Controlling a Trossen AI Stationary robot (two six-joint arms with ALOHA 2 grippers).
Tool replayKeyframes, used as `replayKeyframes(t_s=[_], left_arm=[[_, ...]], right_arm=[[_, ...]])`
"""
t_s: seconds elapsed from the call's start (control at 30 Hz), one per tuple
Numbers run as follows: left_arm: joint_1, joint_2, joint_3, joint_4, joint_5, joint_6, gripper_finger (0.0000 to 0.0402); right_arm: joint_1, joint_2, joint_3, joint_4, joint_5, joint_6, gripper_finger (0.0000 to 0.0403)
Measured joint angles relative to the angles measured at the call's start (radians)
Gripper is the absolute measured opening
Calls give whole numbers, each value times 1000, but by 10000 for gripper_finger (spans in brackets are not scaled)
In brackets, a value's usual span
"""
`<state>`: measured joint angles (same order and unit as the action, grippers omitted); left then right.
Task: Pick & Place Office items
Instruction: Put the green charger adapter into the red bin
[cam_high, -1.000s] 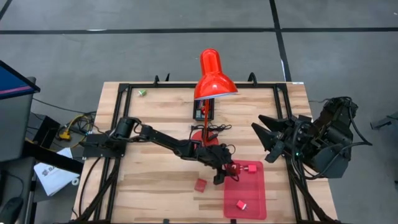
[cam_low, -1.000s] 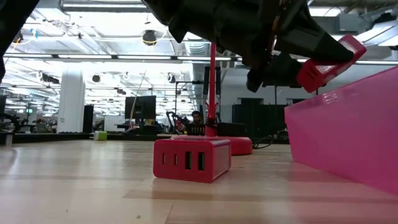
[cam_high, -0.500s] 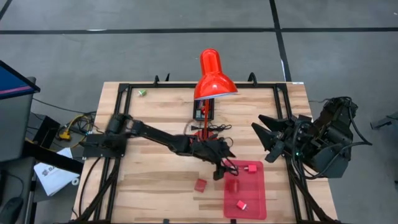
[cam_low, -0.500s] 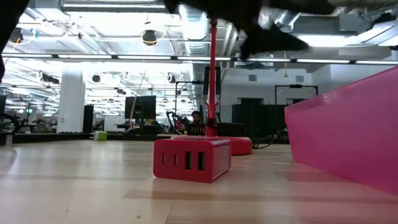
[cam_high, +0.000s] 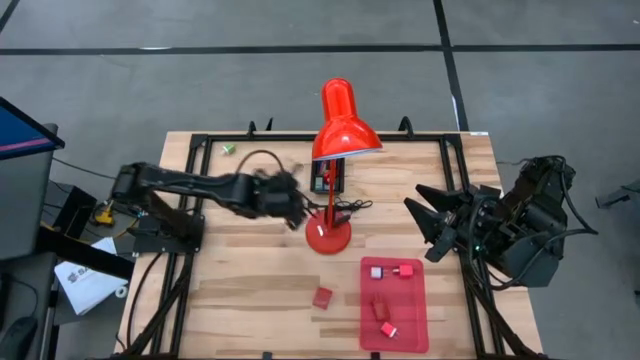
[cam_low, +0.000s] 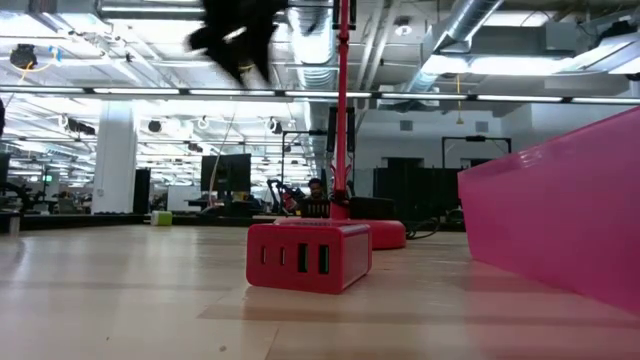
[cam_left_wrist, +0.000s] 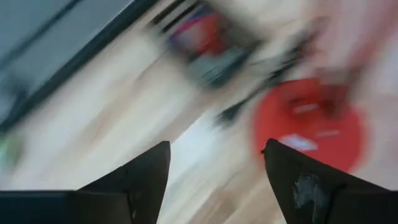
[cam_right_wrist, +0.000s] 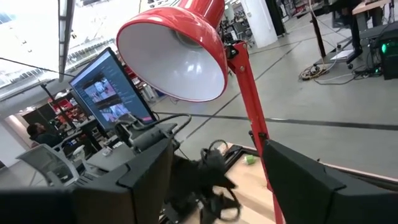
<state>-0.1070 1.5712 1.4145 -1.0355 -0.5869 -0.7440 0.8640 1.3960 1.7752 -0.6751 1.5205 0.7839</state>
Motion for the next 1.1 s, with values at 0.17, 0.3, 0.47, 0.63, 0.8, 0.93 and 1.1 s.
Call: replayKeyframes(t_s=[0.17,0.3,0.47,0.63,0.8,0.93,1.1], left_arm=[[57,-161,-280,-126,53,-436,232],[143,-315,-560,14,156,-664,220],[379,-489,-801,364,238,-704,208],[706,-556,-855,580,312,-438,208],[948,-504,-784,683,560,-58,217],[1011,-423,-675,681,594,181,224],[1038,-267,-489,620,583,426,226]], right_arm=[[-1,0,0,-1,9,-9,245],[-1,0,0,-5,15,-10,245],[-1,-1,0,-5,15,-25,245],[-2,-3,0,-5,15,-34,245],[-2,-3,0,-6,15,-35,245],[-5,-3,0,-6,15,-35,245],[-10,-3,0,-4,14,-34,245]])
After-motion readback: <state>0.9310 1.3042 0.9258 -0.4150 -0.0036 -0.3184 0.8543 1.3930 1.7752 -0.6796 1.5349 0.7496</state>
